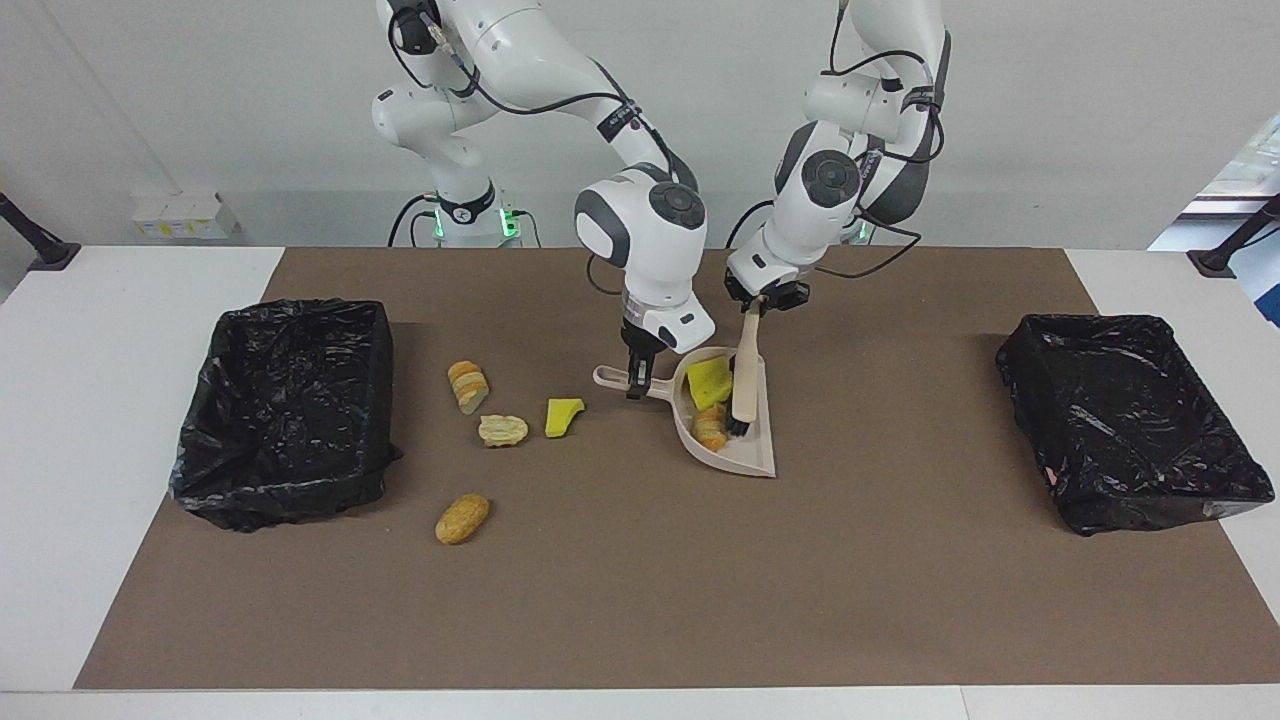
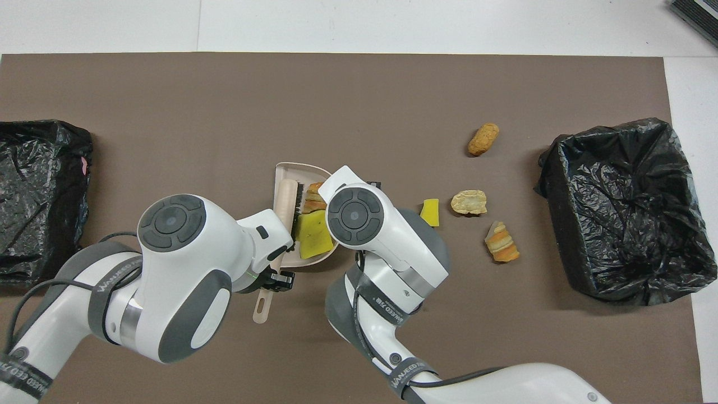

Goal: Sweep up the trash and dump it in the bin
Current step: 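Brush the pieces into the dustpan held by the right gripper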

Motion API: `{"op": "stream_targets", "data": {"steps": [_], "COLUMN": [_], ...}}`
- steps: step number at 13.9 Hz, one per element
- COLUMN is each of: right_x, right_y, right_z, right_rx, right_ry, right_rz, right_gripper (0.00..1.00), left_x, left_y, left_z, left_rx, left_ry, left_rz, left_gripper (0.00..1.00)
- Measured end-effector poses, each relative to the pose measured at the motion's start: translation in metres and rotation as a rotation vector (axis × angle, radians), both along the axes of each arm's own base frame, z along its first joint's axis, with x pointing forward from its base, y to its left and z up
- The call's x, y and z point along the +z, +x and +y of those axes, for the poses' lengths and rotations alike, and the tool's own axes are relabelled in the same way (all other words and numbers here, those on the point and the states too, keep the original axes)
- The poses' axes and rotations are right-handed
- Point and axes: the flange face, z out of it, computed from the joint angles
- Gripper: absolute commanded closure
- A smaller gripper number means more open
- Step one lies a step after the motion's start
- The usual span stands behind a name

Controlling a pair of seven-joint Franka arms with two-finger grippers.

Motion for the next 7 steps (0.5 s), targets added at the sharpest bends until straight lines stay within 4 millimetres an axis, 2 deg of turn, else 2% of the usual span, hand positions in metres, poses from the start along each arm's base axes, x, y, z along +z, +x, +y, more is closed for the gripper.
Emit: {"op": "stream_targets", "data": {"steps": [3, 7], "right_x": [0.002, 0.011], "right_y": [0.013, 0.022], "right_z": [-0.015, -0.024], "right_rx": [-0.027, -0.047], "right_ry": [0.012, 0.021], "right_rz": [-0.014, -0.028], "right_gripper": [1.0, 1.0], "left_x": [0.02, 0.023], "left_y": [0.0, -0.003], "left_z": [0.017, 0.017], "left_rx": [0.023, 0.021], "left_ry": [0.0, -0.001], "left_rz": [0.011, 0.011], "left_gripper": [1.0, 1.0]}}
